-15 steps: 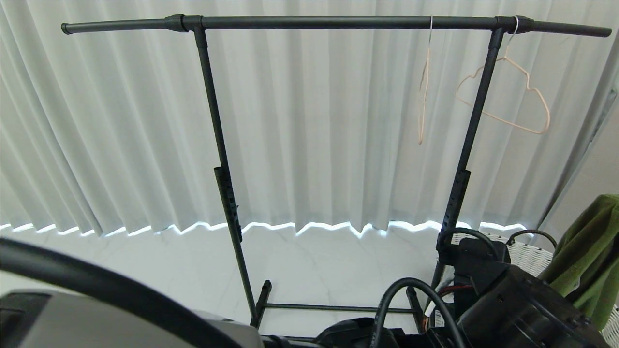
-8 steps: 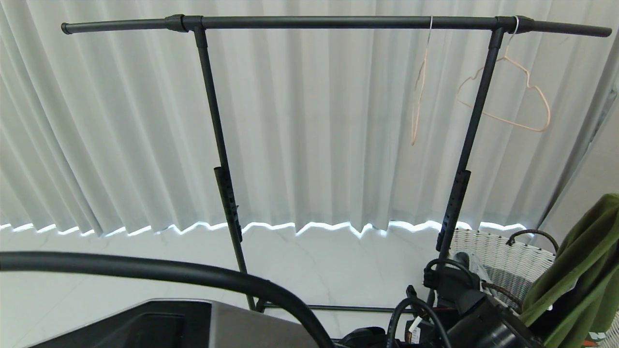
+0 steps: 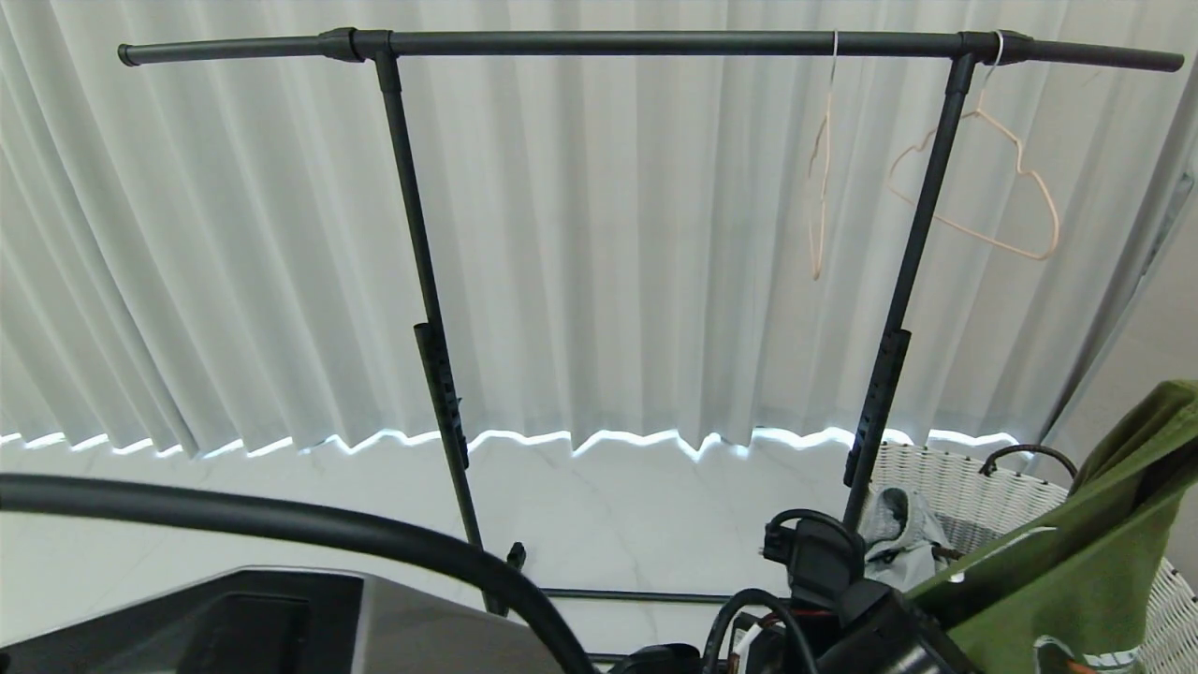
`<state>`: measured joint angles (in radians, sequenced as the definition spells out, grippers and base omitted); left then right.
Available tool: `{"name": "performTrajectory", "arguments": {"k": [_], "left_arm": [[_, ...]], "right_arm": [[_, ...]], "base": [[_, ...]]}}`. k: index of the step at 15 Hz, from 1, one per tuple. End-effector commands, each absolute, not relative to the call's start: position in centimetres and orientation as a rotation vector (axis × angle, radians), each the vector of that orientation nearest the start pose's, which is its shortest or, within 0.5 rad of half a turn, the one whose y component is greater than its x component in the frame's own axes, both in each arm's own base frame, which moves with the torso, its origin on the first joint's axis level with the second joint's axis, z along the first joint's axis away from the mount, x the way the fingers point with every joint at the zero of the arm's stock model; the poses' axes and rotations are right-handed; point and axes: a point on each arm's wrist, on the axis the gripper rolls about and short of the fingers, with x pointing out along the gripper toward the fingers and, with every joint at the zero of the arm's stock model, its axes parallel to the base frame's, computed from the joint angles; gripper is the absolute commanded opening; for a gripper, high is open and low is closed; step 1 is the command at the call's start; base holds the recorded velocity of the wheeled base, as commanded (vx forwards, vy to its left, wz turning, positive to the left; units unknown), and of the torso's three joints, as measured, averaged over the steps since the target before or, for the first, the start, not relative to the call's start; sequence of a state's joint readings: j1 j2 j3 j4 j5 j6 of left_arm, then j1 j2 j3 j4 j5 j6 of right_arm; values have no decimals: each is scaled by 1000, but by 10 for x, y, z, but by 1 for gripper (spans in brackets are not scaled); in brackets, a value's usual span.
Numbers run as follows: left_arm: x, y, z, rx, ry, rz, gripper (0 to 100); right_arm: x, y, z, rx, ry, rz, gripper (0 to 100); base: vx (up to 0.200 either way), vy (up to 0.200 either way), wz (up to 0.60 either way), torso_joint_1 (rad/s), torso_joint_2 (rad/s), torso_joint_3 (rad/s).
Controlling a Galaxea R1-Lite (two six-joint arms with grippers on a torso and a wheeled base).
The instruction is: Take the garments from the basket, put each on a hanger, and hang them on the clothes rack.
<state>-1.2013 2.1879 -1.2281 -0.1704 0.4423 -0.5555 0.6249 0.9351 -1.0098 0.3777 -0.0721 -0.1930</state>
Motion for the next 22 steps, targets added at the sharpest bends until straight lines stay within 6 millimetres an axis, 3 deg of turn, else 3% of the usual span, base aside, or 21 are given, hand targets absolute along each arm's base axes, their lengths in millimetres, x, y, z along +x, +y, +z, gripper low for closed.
{"name": "performTrajectory", "arguments": {"k": [1,4,6,10,12,15,18,22], "left_arm": [[138,-324,98,109,678,-461,0],[121,-255,171,33,564,-499,0],[113,-204,216,84,497,-490,0],[108,-141,286,99,325,-425,0],[129,-131,323,175,233,-322,0],[154,-153,377,117,107,-309,0],[157,-156,374,184,113,-311,0],[147,-146,370,277,110,-320,0]], "right_arm": [[80,53,295,-313,262,562,0],[85,57,283,-391,252,578,0],[89,61,284,-412,195,581,0],[99,71,294,-447,81,593,0],[101,77,303,-435,37,616,0],[105,92,334,-407,-43,660,0],[110,95,359,-384,-94,609,0],[108,92,363,-394,-69,569,0]], "base": [[0,0,0,0,0,0],[0,0,0,0,0,0],[0,0,0,0,0,0],[0,0,0,0,0,0],[0,0,0,0,0,0],[0,0,0,0,0,0],[0,0,0,0,0,0],[0,0,0,0,0,0]]}}
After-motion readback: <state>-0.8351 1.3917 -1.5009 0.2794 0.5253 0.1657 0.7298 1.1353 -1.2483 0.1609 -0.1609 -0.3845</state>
